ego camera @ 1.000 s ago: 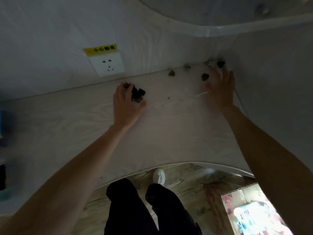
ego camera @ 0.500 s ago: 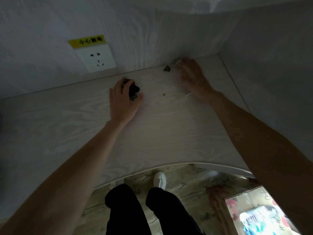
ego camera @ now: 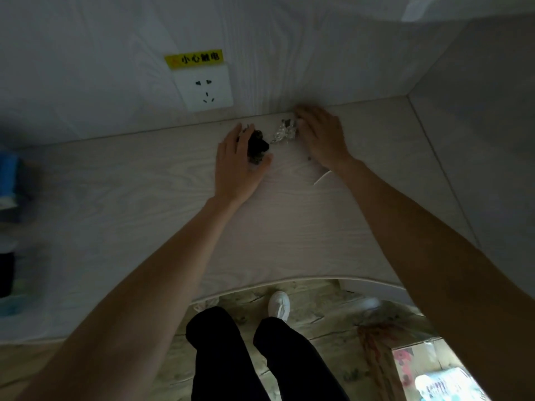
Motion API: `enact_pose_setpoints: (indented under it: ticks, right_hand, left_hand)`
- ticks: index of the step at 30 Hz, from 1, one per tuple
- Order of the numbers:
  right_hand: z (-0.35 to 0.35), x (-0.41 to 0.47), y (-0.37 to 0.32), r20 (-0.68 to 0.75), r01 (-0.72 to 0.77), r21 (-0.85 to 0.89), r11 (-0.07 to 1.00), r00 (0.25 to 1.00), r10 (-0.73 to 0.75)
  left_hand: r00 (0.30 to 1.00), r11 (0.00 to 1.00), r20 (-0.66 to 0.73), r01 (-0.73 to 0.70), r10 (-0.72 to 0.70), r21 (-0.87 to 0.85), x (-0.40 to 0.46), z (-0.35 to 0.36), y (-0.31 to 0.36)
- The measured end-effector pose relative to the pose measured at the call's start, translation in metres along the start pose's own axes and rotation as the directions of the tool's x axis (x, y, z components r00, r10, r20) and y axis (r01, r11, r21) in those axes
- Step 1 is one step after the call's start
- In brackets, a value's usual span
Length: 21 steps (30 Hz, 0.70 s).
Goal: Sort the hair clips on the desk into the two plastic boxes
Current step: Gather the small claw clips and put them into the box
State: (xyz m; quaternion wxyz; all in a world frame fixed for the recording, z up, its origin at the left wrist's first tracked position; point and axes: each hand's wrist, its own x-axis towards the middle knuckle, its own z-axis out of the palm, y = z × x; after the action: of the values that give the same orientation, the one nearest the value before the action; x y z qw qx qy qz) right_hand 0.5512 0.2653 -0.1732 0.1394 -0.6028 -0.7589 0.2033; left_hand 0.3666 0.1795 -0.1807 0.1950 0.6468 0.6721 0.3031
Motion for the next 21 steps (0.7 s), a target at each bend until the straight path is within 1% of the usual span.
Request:
enact_pose_setpoints:
  ticks: [1,3,6,8,9,11,12,14,15,16,17,18,20,21]
  right_hand:
    - [0.004,-0.001,-0.007,0.017,0.004,0.024,1.000,1.000,-0.004]
    - [0.008,-0.006,-0.021,0.083,0.063,0.079,0.995,0.994,-0.070]
    - [0.011,-0.018,-0.040,0.153,0.167,0.204,0.965,0.968,-0.200]
    - [0.011,-0.027,-0.050,0.165,0.220,0.313,0.924,0.945,-0.281]
    - [0.011,-0.033,-0.054,0.150,0.220,0.357,0.908,0.946,-0.288]
    - [0.003,-0.049,-0.061,0.051,0.167,0.435,0.885,0.977,-0.209]
    - [0.000,-0.058,-0.059,-0.033,0.149,0.455,0.878,0.988,-0.151]
    - [0.000,-0.078,-0.045,-0.220,0.100,0.425,0.899,0.976,-0.004]
    - [0.002,-0.087,-0.037,-0.262,0.039,0.410,0.911,0.962,0.076]
    - [0.006,-0.095,-0.032,-0.253,-0.042,0.418,0.907,0.954,0.161]
    - [0.011,-0.099,-0.030,-0.206,-0.127,0.422,0.898,0.951,0.232]
    - [0.018,-0.102,-0.034,-0.172,-0.173,0.383,0.907,0.952,0.255]
    - [0.032,-0.100,-0.045,-0.148,-0.173,0.280,0.944,0.964,0.221]
    - [0.039,-0.097,-0.052,-0.152,-0.176,0.275,0.945,0.963,0.223]
  left_hand:
    - [1.000,1.000,0.006,0.000,0.000,-0.001,0.002,-0.001,0.000]
    - [1.000,1.000,0.029,0.003,-0.003,-0.002,0.005,-0.002,-0.003]
    - [0.997,1.000,0.070,-0.014,0.016,-0.027,0.004,-0.007,-0.009]
    - [0.996,0.999,0.082,-0.023,0.027,-0.044,-0.002,-0.013,-0.013]
    - [0.996,0.998,0.087,-0.022,0.026,-0.051,-0.006,-0.016,-0.013]
    - [0.995,0.998,0.099,-0.019,0.024,-0.057,-0.014,-0.023,-0.013]
    - [0.994,0.998,0.108,-0.013,0.020,-0.063,-0.018,-0.026,-0.013]
    - [0.991,0.996,0.133,-0.003,0.015,-0.088,-0.026,-0.029,-0.014]
    - [0.990,0.995,0.138,-0.002,0.016,-0.098,-0.028,-0.030,-0.015]
    - [0.991,0.995,0.135,-0.005,0.018,-0.098,-0.029,-0.030,-0.016]
    - [0.991,0.995,0.132,-0.005,0.018,-0.097,-0.027,-0.030,-0.016]
    - [0.991,0.996,0.130,-0.002,0.014,-0.092,-0.023,-0.030,-0.016]
    - [0.992,0.998,0.123,-0.011,0.019,-0.066,-0.009,-0.031,-0.012]
    - [0.991,0.999,0.130,-0.028,0.033,-0.046,0.000,-0.030,-0.010]
